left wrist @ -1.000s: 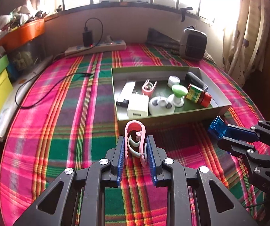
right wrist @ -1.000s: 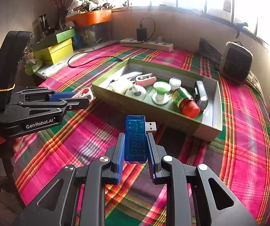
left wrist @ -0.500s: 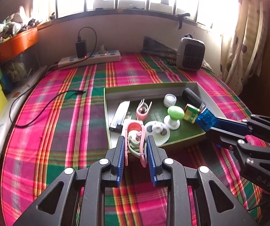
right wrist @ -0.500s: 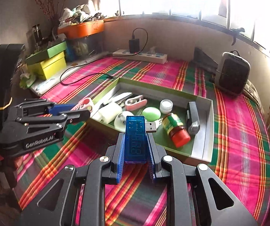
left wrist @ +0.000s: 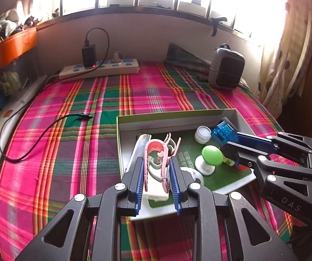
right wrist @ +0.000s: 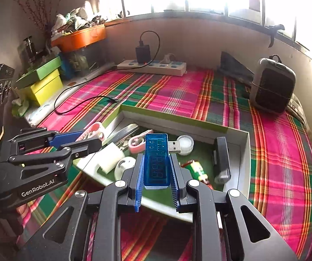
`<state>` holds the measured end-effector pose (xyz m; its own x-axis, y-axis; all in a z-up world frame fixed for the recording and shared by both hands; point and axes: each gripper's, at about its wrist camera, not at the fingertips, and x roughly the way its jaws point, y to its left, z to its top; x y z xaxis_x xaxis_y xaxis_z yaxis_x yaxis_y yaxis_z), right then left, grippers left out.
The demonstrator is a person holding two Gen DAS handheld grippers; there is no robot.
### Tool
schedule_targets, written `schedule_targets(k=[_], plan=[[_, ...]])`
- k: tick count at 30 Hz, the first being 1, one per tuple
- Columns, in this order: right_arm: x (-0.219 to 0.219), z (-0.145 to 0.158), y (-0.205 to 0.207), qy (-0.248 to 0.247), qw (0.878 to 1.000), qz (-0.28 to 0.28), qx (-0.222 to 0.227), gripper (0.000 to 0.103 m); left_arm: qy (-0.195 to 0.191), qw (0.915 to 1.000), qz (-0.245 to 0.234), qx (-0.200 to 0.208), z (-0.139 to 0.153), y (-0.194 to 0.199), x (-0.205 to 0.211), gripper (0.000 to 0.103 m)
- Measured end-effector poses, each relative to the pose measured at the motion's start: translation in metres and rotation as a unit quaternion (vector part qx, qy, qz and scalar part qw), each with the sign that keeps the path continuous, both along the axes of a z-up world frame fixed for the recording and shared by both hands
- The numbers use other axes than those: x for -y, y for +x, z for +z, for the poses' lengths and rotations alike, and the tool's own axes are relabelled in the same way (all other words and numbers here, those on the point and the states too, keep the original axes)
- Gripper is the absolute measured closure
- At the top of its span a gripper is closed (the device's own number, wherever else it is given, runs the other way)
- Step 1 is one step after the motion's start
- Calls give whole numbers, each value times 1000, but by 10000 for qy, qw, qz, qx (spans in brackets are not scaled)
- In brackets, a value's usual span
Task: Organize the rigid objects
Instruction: 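Lower the cable winder and USB meter into the green box tray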
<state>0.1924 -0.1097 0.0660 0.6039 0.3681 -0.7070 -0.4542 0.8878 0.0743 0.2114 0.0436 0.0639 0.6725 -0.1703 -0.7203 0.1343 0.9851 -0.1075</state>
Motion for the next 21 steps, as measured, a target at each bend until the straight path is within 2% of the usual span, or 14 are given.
schedule_targets(k=[13,21], plan=[[-11,-19,49,-17,9993,-55,-364,80,46,9999,7,-163,-14,27,2,81],[-15,-31,62,6,9985,-19,-547,80,48,9996,-5,-276,-23,36,4,81]])
